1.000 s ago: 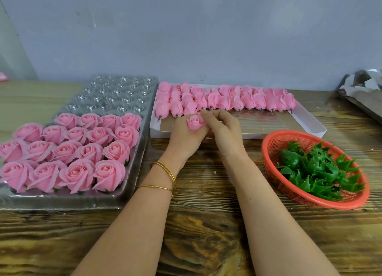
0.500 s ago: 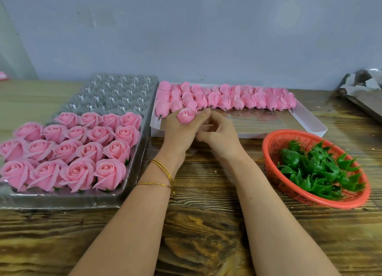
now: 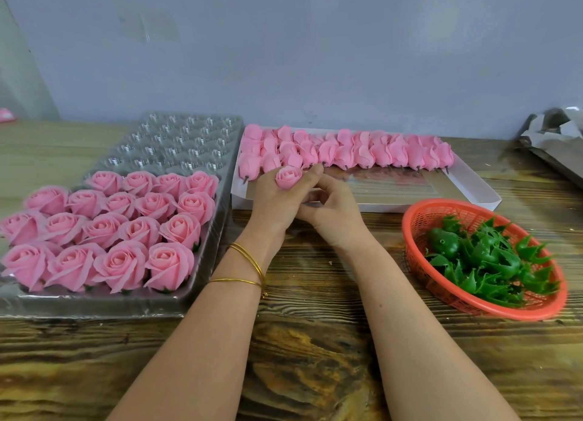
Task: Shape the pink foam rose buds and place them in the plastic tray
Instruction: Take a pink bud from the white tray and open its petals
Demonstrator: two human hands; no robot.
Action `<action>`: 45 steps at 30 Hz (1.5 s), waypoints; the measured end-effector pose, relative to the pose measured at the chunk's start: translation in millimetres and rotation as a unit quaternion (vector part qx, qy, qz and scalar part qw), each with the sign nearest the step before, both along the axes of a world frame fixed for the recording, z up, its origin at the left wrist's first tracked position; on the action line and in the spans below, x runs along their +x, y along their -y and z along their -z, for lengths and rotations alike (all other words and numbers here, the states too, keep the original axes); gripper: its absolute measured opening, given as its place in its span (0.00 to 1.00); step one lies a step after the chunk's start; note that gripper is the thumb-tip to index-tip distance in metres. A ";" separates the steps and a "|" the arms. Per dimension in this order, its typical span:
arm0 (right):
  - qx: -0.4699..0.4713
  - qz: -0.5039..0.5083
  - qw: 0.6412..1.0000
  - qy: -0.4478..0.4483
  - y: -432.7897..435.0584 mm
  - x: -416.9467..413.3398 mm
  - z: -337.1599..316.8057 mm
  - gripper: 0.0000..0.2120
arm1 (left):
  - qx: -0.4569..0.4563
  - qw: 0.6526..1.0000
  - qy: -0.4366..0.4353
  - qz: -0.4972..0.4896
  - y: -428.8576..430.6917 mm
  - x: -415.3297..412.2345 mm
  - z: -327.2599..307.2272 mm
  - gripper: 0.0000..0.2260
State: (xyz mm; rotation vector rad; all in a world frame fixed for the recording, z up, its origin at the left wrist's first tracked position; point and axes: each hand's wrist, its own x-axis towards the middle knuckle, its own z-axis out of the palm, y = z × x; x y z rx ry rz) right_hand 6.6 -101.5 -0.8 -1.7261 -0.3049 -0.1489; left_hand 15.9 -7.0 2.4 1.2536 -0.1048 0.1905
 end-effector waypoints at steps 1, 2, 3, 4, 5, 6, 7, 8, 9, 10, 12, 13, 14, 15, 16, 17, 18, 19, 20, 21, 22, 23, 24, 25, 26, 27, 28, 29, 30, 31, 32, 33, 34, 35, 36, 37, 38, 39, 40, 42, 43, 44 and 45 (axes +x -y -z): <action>0.003 -0.009 1.000 -0.005 0.2 -0.9 -0.1 0.16 | 0.003 1.000 -0.001 -0.001 -0.9 0.3 0.0 0.08; 0.006 -0.018 1.000 -0.008 0.4 -1.7 -0.7 0.17 | 0.009 1.000 -0.001 -0.001 -1.9 1.0 0.6 0.09; 0.008 -0.027 1.000 -0.007 0.8 -2.4 -1.1 0.17 | 0.016 1.000 0.000 -0.001 -2.8 1.6 1.4 0.09; 0.011 -0.036 0.999 -0.004 1.1 -2.6 -1.3 0.16 | 0.023 1.000 0.000 -0.002 -3.5 2.3 2.3 0.08; 0.014 -0.044 0.999 -0.001 1.4 -2.9 -2.0 0.16 | 0.027 1.000 0.000 -0.004 -4.3 2.8 3.0 0.07; 0.014 -0.051 0.999 0.002 1.0 -3.3 -3.0 0.17 | 0.030 1.000 -0.001 -0.005 -4.9 3.4 3.7 0.07; 0.014 -0.057 0.998 0.002 0.6 -3.6 -3.7 0.18 | 0.031 0.999 -0.003 -0.007 -5.1 3.8 4.1 0.07; 0.016 -0.061 0.998 -0.002 0.1 -3.7 -4.1 0.19 | 0.031 0.999 -0.005 -0.008 -5.1 4.1 4.3 0.06; 0.019 -0.063 0.998 -0.007 -0.3 -3.4 -3.8 0.19 | 0.029 1.000 -0.007 -0.008 -5.0 4.0 4.2 0.06; 0.021 -0.061 0.998 -0.013 -0.5 -3.1 -3.3 0.18 | 0.025 1.000 -0.010 -0.007 -4.6 4.0 4.0 0.06; 0.021 -0.052 0.998 -0.022 -0.5 -2.5 -2.3 0.19 | 0.010 1.000 -0.012 -0.004 -3.0 3.6 3.1 0.06; 0.018 -0.048 0.998 -0.022 -0.6 -2.5 -2.1 0.19 | 0.000 1.000 -0.014 -0.003 -2.1 3.2 2.3 0.07; 0.014 -0.046 0.999 -0.020 -0.8 -2.4 -2.2 0.20 | -0.007 1.000 -0.016 -0.003 -1.2 3.1 1.9 0.06; 0.010 -0.045 0.999 -0.016 -0.9 -2.4 -2.4 0.19 | -0.012 1.000 -0.019 -0.003 -0.5 3.0 1.4 0.06; 0.005 -0.042 0.999 -0.012 -1.1 -2.2 -2.3 0.19 | -0.015 1.000 -0.022 -0.003 -0.1 3.1 1.1 0.06; 0.002 -0.036 0.999 -0.012 -1.5 -1.8 -1.9 0.18 | -0.017 1.000 -0.025 -0.001 0.4 3.1 1.0 0.06; 0.002 -0.028 0.999 -0.015 -2.0 -1.3 -1.4 0.17 | -0.016 1.000 -0.027 0.000 0.4 3.3 1.2 0.06; 0.004 -0.018 1.000 -0.020 -2.2 -0.3 -0.2 0.17 | -0.011 1.000 -0.027 -0.001 0.6 3.3 1.4 0.06; 0.005 -0.008 1.000 -0.022 -2.1 0.8 0.9 0.17 | -0.005 1.000 -0.025 -0.003 0.7 3.2 1.7 0.07; 0.003 0.001 1.000 -0.020 -1.9 1.8 1.8 0.16 | -0.001 1.000 -0.022 -0.004 0.8 3.1 1.9 0.07; -0.002 0.006 1.000 -0.015 -1.7 2.3 2.2 0.16 | -0.001 1.000 -0.017 -0.004 1.1 2.8 2.0 0.07; -0.006 0.008 1.000 -0.009 -1.4 2.6 2.4 0.16 | 0.000 1.000 -0.010 -0.002 1.0 2.6 2.0 0.07; -0.008 0.007 1.000 -0.005 -1.3 2.6 2.4 0.15 | 0.000 1.000 -0.006 0.002 0.8 2.7 2.4 0.07; -0.008 0.005 1.000 -0.002 -1.3 2.5 2.3 0.15 | -0.001 1.000 -0.004 0.004 -0.2 3.2 3.2 0.08; -0.007 0.003 1.000 -0.002 -1.3 2.2 1.9 0.15 | -0.002 1.000 -0.003 0.004 -1.2 4.4 4.6 0.10; -0.005 0.000 1.000 -0.002 -1.2 1.8 1.4 0.14 | -0.003 1.000 0.000 0.002 -2.2 5.5 5.9 0.12; -0.004 -0.004 1.000 0.000 -1.1 1.1 0.8 0.14 | -0.003 1.000 0.002 0.000 -3.2 6.4 6.9 0.15; -0.005 -0.010 1.000 0.006 -0.9 0.2 0.2 0.14 | -0.001 1.000 0.001 -0.001 -3.8 7.2 7.7 0.17; -0.006 -0.014 1.000 0.012 -0.9 -0.6 -0.2 0.15 | 0.003 1.000 -0.001 -0.001 -4.2 7.9 8.1 0.16; -0.006 -0.017 1.000 0.015 -0.8 -1.1 -0.4 0.16 | 0.006 1.000 -0.003 -0.001 -4.7 8.4 8.4 0.14; -0.006 -0.020 1.000 0.017 -0.7 -1.6 -0.6 0.17 | 0.008 1.000 -0.006 0.001 -4.9 8.7 8.5 0.11; -0.006 -0.023 1.000 0.019 -0.5 -2.2 -1.0 0.17 | 0.008 1.000 -0.006 0.000 -5.1 8.8 8.4 0.09; -0.007 -0.026 0.999 0.021 -0.6 -2.6 -1.0 0.17 | 0.008 1.000 -0.004 -0.002 -5.0 8.8 8.4 0.09; -0.010 -0.027 0.999 0.024 -0.6 -2.6 -0.8 0.15 | 0.009 1.000 -0.002 -0.003 -5.3 8.9 8.6 0.09; -0.013 -0.027 0.999 0.025 -0.9 -2.3 -1.0 0.13 | 0.009 1.000 -0.002 -0.005 -5.1 9.0 8.4 0.09; -0.015 -0.026 0.999 0.023 -1.2 -2.0 -1.2 0.12 | 0.007 1.000 -0.004 -0.005 -4.9 9.0 8.3 0.09; -0.015 -0.024 0.999 0.021 -1.3 -1.7 -1.5 0.12 | 0.004 1.000 -0.006 -0.008 -4.2 9.4 8.3 0.11; -0.015 -0.023 0.999 0.019 -1.5 -1.4 -1.7 0.13 | 0.002 1.000 -0.008 -0.014 -3.5 10.2 8.7 0.12; -0.015 -0.022 1.000 0.017 -1.8 -1.1 -1.8 0.14 | 0.003 1.000 -0.013 -0.020 -2.7 10.9 9.0 0.13; -0.017 -0.018 1.000 0.009 -2.1 0.0 -0.9 0.14 | 0.006 0.999 -0.020 -0.027 -1.7 12.1 9.3 0.15; -0.015 -0.014 1.000 0.004 -2.4 0.7 -0.1 0.14 | 0.006 0.999 -0.023 -0.028 -1.4 13.2 10.3 0.16; -0.012 -0.007 1.000 -0.001 -2.7 1.4 0.6 0.15 | 0.006 0.999 -0.028 -0.028 -1.3 13.9 11.0 0.17; -0.009 0.001 1.000 -0.004 -2.9 2.0 1.3 0.15 | 0.007 0.999 -0.029 -0.025 -1.7 14.2 11.5 0.16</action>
